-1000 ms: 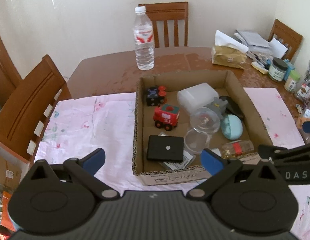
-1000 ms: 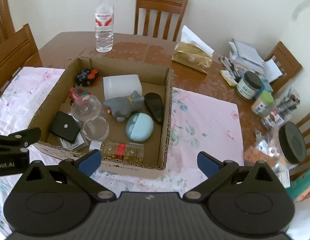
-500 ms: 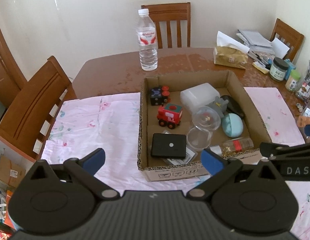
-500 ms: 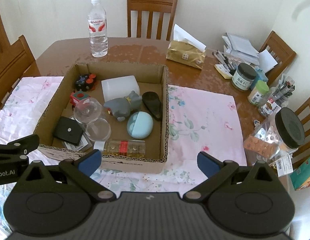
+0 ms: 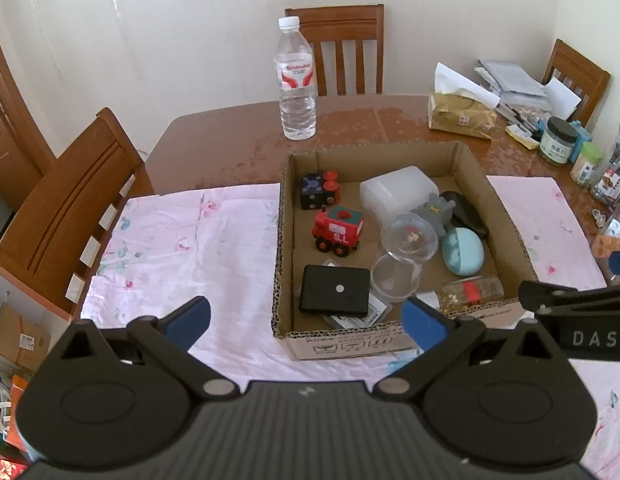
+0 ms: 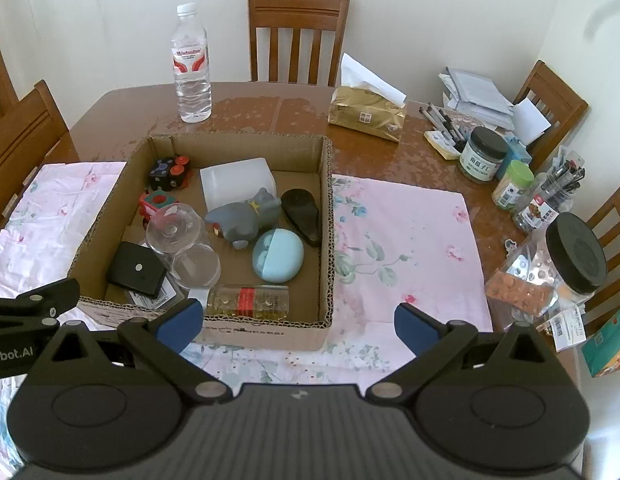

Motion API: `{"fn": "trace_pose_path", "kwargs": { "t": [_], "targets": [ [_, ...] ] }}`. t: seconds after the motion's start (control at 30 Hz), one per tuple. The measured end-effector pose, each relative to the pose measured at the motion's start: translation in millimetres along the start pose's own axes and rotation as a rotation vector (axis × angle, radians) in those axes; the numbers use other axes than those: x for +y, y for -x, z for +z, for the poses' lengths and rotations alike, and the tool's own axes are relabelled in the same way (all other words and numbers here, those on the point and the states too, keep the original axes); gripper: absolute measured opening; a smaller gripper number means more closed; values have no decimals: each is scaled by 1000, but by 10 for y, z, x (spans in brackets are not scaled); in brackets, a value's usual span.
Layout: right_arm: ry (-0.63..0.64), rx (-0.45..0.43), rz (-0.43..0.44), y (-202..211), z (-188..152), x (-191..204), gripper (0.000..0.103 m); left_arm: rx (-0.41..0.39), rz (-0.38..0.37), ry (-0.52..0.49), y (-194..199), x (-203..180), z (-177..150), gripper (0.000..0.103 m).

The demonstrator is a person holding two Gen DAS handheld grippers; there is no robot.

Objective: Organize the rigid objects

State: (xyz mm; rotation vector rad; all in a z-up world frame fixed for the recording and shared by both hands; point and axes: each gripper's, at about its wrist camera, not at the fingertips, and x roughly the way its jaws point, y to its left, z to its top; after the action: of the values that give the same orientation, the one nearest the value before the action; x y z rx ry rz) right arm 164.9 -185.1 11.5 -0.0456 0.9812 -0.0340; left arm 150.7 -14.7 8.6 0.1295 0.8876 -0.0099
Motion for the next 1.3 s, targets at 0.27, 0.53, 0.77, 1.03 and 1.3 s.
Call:
{"fn": "trace_pose_path", "kwargs": {
  "t": [0.27,0.53,0.77,1.03,1.3],
  "targets": [
    [3,5,4,-5,-15,8,103,3,6,4,-10,-9,13,102],
    [10,8,3,-18,-17,36,103,11,16,10,-23,9,20,102],
    [9,12,3,-9,-13,46,103,20,21,16,-33,24,21,102],
    [7,13,5,-16,-15,43,103,26,27,18,-16,33,20,102],
    [9,13,7,-14,-10,28,103,29,30,24,-7,39,22,102]
  ]
}}
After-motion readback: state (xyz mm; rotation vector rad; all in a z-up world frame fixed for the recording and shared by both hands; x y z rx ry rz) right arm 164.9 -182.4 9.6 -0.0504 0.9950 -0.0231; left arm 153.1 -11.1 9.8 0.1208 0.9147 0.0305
